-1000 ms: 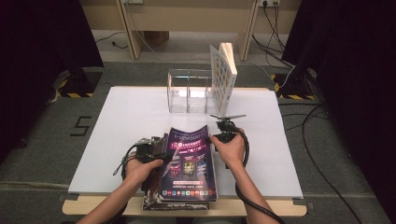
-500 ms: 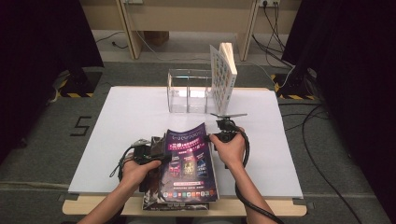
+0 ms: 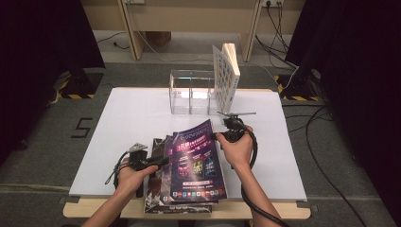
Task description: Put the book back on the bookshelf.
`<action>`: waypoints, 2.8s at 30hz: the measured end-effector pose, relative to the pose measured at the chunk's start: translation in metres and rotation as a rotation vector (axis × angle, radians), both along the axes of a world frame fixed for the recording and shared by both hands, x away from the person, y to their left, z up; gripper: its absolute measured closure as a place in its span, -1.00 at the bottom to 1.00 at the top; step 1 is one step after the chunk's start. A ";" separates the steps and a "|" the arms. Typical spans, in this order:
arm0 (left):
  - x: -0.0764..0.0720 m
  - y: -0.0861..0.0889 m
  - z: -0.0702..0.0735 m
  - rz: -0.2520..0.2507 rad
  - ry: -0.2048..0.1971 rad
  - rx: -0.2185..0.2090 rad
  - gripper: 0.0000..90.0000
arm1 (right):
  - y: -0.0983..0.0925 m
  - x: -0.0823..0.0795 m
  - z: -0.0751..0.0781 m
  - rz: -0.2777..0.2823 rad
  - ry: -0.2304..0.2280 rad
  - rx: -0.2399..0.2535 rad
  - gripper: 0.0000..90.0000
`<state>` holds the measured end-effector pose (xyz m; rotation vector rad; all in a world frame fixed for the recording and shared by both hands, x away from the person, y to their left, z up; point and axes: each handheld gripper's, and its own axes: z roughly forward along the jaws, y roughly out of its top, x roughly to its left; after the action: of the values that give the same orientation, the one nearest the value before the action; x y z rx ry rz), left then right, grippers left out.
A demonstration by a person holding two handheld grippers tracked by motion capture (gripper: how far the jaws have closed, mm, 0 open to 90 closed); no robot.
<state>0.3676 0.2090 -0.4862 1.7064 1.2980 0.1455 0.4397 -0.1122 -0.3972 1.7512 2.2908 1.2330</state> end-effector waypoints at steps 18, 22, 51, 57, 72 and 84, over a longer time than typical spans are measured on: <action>-0.001 0.005 0.004 0.016 -0.015 -0.013 0.30 | -0.008 -0.004 0.022 -0.028 -0.071 -0.005 0.85; 0.000 0.006 0.005 0.016 -0.018 -0.015 0.29 | -0.009 -0.004 0.028 -0.041 -0.083 -0.007 0.85; 0.001 0.012 0.009 0.035 -0.024 -0.024 0.28 | -0.009 0.003 0.068 -0.079 -0.215 -0.019 0.85; 0.001 0.013 0.009 0.043 -0.026 -0.027 0.27 | -0.008 0.004 0.075 -0.087 -0.238 -0.020 0.85; 0.002 0.014 0.010 0.044 -0.026 -0.031 0.27 | -0.002 0.007 0.088 -0.093 -0.278 -0.019 0.85; 0.002 0.015 0.010 0.045 -0.027 -0.034 0.27 | 0.001 0.008 0.093 -0.093 -0.298 -0.018 0.85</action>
<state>0.3697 0.2240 -0.4761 1.6417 1.3124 0.1707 0.4479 -0.1108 -0.3045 1.5278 2.0252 1.3471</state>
